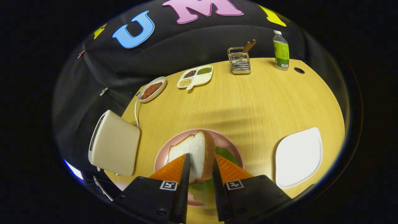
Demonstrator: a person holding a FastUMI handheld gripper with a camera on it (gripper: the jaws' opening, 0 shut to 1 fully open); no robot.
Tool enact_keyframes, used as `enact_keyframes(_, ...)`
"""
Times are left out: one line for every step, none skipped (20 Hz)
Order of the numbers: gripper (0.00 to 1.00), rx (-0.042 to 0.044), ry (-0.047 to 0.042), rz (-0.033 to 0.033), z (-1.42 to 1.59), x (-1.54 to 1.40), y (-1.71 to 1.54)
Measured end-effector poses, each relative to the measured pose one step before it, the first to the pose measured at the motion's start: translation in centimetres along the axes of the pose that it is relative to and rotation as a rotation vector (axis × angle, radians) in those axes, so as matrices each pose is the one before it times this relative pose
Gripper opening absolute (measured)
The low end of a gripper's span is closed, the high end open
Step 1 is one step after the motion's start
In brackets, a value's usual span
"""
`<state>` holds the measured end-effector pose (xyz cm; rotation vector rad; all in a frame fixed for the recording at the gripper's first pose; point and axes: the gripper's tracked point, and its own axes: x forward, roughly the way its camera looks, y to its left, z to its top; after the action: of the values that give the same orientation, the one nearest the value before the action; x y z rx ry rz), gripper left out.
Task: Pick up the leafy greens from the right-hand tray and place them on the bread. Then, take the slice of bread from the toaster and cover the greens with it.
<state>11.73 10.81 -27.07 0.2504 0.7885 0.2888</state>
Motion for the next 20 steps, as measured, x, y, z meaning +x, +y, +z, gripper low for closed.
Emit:
enact_keyframes(0.45, -0.00770, 0.00476, -0.00757, -0.162, 0.121, -0.454)
enact_keyframes(0.49, -0.01495, 0.00045, -0.01465, -0.174, -0.163, -0.445)
enact_keyframes(0.54, -0.02192, -0.00089, -0.02127, -0.166, -0.099, -0.634)
enact_keyframes(0.65, -0.02086, -0.00190, -0.00758, -0.031, -0.040, -0.355)
enact_keyframes(0.67, -0.01813, -0.00298, -0.00114, -0.041, -0.150, -0.185)
enact_keyframes(0.80, -0.01698, -0.00366, -0.00247, -0.063, -0.360, -0.241)
enact_keyframes(0.88, -0.02349, -0.01432, -0.01085, 0.350, -0.654, -0.423)
enact_keyframes(1.00, -0.02621, -0.01902, -0.00552, 0.247, -0.359, -0.157)
enact_keyframes(1.00, -0.02961, -0.02570, -0.00744, 0.518, -0.809, -0.261)
enact_keyframes(1.00, -0.03303, -0.03537, -0.00562, 0.631, -0.862, -0.163)
enact_keyframes(1.00, -0.02360, -0.03046, -0.00446, 0.687, -0.822, -0.185)
enact_keyframes(0.99, -0.02063, -0.03630, -0.00236, 0.819, -0.995, -0.220)
enact_keyframes(0.99, -0.01221, -0.03613, -0.00277, 1.037, -0.972, -0.259)
enact_keyframes(0.99, -0.00457, -0.03520, 0.00013, 1.050, -1.043, -0.223)
enact_keyframes(0.99, -0.00194, -0.03802, -0.00058, 1.335, -1.101, -0.322)
enact_keyframes(0.99, -0.00106, -0.04876, -0.00605, 1.573, -1.153, -0.497)
enact_keyframes(0.99, -0.00554, -0.04852, -0.00176, 1.710, -1.089, -0.432)
enact_keyframes(0.99, -0.00952, -0.04643, -0.00222, 1.544, -1.071, -0.417)
enact_keyframes(0.99, -0.01154, -0.04187, -0.00714, 1.622, -1.063, -0.603)
enact_keyframes(0.99, -0.00995, -0.03776, -0.00746, 1.433, -0.977, -0.600)
